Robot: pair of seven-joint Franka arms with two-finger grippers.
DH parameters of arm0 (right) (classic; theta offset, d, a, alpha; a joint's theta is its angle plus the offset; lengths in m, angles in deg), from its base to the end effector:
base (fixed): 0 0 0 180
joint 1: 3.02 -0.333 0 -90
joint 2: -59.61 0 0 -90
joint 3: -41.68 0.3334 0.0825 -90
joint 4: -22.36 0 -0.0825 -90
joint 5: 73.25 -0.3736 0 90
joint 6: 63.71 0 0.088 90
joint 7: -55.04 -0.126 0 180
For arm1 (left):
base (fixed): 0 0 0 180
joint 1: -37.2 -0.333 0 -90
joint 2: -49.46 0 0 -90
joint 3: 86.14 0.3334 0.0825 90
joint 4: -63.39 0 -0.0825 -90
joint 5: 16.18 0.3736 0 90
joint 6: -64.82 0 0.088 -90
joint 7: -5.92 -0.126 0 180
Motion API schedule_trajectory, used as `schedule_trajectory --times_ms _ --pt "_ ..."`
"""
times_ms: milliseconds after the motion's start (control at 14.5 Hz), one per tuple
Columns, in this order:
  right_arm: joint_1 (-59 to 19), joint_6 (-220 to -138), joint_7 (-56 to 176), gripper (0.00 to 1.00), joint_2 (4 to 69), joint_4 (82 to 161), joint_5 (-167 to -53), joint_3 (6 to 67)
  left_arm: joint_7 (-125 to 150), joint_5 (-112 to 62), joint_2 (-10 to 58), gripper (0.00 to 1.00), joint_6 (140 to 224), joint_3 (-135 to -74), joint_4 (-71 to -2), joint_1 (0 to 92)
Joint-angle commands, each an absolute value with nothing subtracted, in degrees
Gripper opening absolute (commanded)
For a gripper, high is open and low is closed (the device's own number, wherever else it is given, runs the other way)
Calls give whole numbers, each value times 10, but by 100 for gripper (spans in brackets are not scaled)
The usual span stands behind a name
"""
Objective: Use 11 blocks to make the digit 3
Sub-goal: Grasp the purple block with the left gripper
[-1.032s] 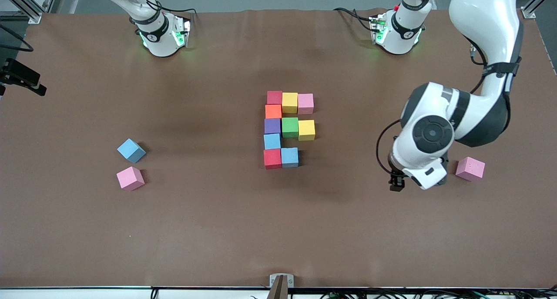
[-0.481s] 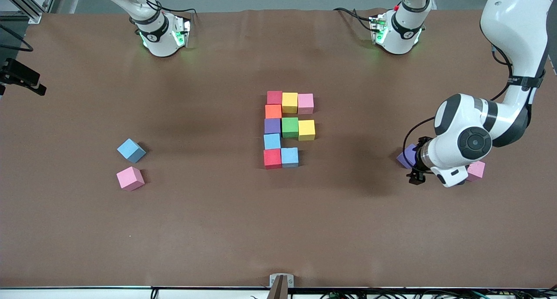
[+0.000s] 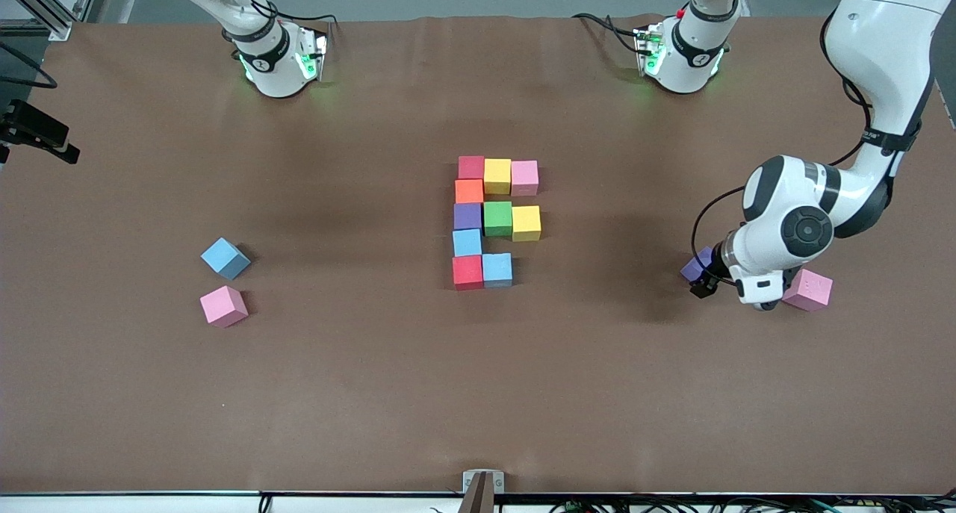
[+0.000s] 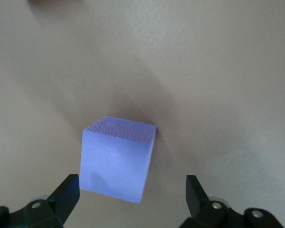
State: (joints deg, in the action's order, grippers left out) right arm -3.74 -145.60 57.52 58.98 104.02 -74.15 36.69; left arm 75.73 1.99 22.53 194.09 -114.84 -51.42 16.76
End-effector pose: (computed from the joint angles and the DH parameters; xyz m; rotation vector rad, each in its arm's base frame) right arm 0.5311 -0.0372 0.6708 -3.1263 0.0455 0.0095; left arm 0.5830 -0.0646 0.2390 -2.7516 -1.3016 0.1588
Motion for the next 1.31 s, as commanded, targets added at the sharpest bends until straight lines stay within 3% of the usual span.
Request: schedule_trajectory --times_ms 0,688,756,825,894,1032,1100,1238 --pt "-37 -1452 575 100 589 1036 -740 368 747 49 242 99 1974 -1152 -554 161" --pt "-38 -1450 576 100 589 1037 -740 368 747 84 202 96 2041 -1151 -565 132" --pt "-38 -1449 576 100 589 1037 -740 368 747 84 201 86 2041 -1151 -564 132" --pt "-39 -1449 575 100 589 1038 -740 368 758 84 202 66 2041 -1151 -561 132" --pt "-39 -1448 576 100 589 1038 -740 368 767 83 201 53 2041 -1152 -557 134" --pt "-39 -1447 576 100 588 1038 -740 368 816 82 200 32 2040 -1154 -540 145" --pt "-39 -1447 576 100 589 1038 -740 368 854 80 195 25 2039 -1156 -524 165" --pt "-39 -1447 576 100 589 1038 -740 368 928 76 176 24 2032 -1155 -477 214"
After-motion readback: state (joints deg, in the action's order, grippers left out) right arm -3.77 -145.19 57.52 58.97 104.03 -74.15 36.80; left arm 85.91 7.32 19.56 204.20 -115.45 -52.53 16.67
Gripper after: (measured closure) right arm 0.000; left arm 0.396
